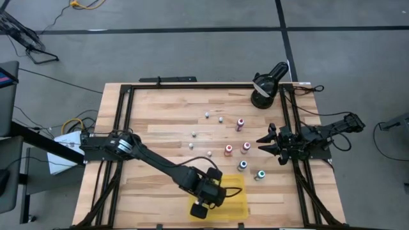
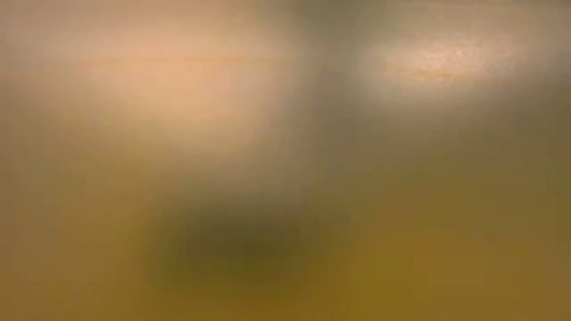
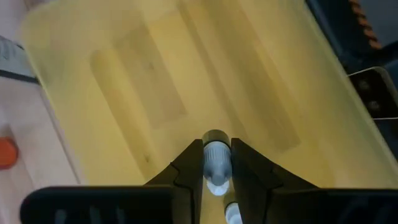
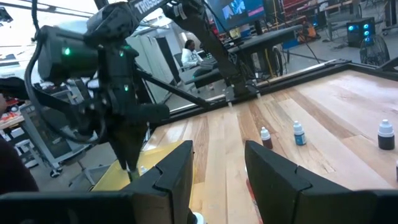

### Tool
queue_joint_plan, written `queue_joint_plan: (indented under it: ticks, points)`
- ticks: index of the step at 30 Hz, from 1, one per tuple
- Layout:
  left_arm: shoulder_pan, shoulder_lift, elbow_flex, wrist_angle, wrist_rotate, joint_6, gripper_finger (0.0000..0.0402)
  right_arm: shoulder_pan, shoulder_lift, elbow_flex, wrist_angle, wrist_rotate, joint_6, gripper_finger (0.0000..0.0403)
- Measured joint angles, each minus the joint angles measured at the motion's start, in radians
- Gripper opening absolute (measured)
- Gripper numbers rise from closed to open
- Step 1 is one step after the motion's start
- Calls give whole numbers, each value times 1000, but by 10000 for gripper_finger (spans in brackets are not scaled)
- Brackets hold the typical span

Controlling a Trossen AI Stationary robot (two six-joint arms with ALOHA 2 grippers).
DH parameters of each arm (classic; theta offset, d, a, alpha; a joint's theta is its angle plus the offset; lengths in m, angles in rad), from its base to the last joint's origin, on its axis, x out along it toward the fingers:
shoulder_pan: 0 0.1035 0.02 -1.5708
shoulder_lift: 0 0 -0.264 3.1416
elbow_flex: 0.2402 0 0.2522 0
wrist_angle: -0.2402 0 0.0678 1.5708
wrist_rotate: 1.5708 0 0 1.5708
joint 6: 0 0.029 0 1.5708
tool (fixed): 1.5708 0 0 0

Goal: Pick & Place food coloring
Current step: Put the small green food coloring bottle in the yellow bin

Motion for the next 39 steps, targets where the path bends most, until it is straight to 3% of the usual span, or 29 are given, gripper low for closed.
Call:
queue_joint_plan:
  ticks: [11, 31, 39]
  points:
    - [5, 160, 170, -138, 8, -5, 57, 0, 0, 0, 0, 0, 0, 137]
    - [6, 175, 172, -180, -20, -7, 66, 0, 0, 0, 0, 0, 0, 137]
    - [6, 175, 172, -179, 21, -7, 67, 0, 0, 0, 0, 0, 0, 138]
